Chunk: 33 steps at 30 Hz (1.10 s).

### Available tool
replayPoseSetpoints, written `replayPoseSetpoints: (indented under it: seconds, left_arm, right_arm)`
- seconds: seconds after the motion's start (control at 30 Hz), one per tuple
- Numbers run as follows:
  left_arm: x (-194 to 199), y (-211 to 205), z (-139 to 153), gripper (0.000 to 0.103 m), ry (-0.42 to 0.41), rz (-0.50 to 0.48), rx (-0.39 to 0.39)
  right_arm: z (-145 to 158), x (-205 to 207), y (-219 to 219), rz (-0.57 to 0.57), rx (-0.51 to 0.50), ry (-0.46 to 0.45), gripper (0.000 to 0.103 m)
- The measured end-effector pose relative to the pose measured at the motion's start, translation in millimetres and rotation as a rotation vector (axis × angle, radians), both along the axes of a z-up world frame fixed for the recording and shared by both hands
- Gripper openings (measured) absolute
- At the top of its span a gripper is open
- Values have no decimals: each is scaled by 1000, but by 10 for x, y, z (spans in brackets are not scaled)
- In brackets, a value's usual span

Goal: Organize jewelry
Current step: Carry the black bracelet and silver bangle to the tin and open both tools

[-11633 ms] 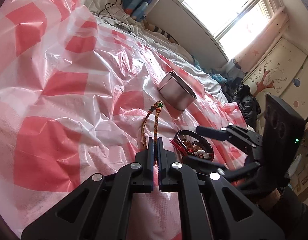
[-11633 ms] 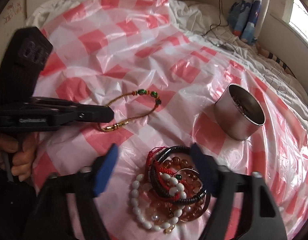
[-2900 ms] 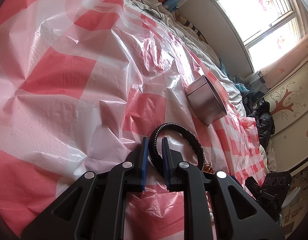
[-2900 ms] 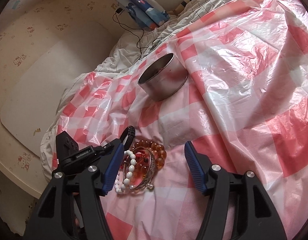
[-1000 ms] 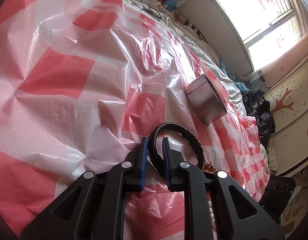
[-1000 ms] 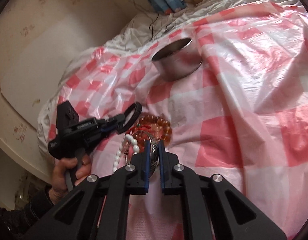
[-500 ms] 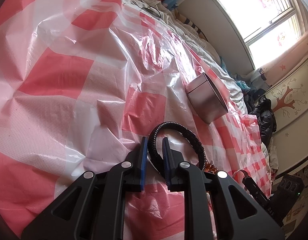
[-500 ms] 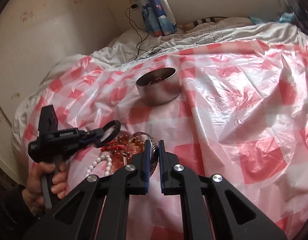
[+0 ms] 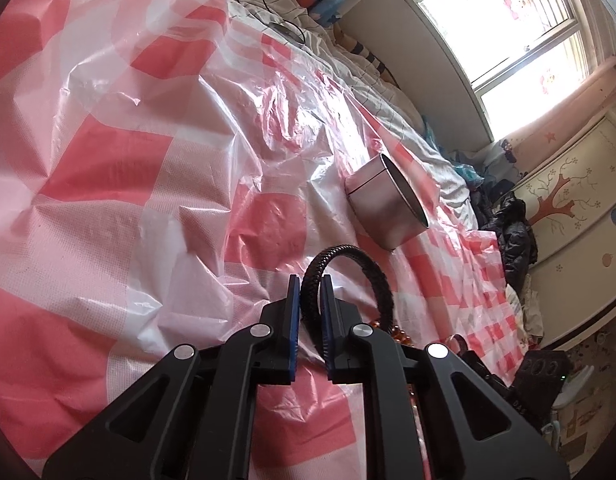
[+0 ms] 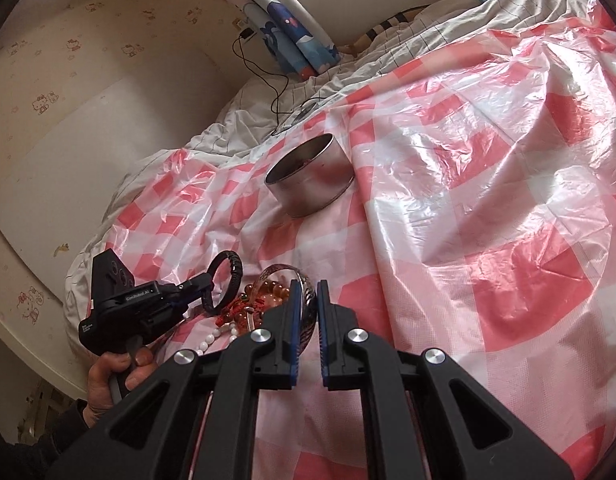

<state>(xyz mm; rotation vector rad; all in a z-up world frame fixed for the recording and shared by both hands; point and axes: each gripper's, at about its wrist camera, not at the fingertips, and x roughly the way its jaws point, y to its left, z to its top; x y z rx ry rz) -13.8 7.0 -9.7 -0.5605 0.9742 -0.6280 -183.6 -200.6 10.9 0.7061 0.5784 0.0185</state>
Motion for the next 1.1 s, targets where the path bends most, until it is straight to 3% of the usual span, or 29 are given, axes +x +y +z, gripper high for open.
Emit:
replayPoseSetpoints:
  seconds: [0.37,0.53,0.7,0.9,1.0,1.1]
  left_arm:
    - [-45,21,440,9,-70,-27,-3]
    - [101,-220,763,9,-125,-66,22]
    - [394,-660,957,9,-162,-98,46]
    - [857,-1209,823,9,-145,-123,112]
    - [1043,-1469,635,9,-97,-170,195]
    - [1068,-1567,594,14,-122,-181,279]
  right_arm:
    - [-27,-107,-127,-24,106,-55,9]
    - [4,-142,-270,-53,216,-112,9]
    - [177,-29,-384,-60,247,-156,9]
    - [362,284,-557,-84,221,-163,9]
    - [438,562,-665,-98,200,-152,9]
    - [518,964,-676,-84,121,-122,9]
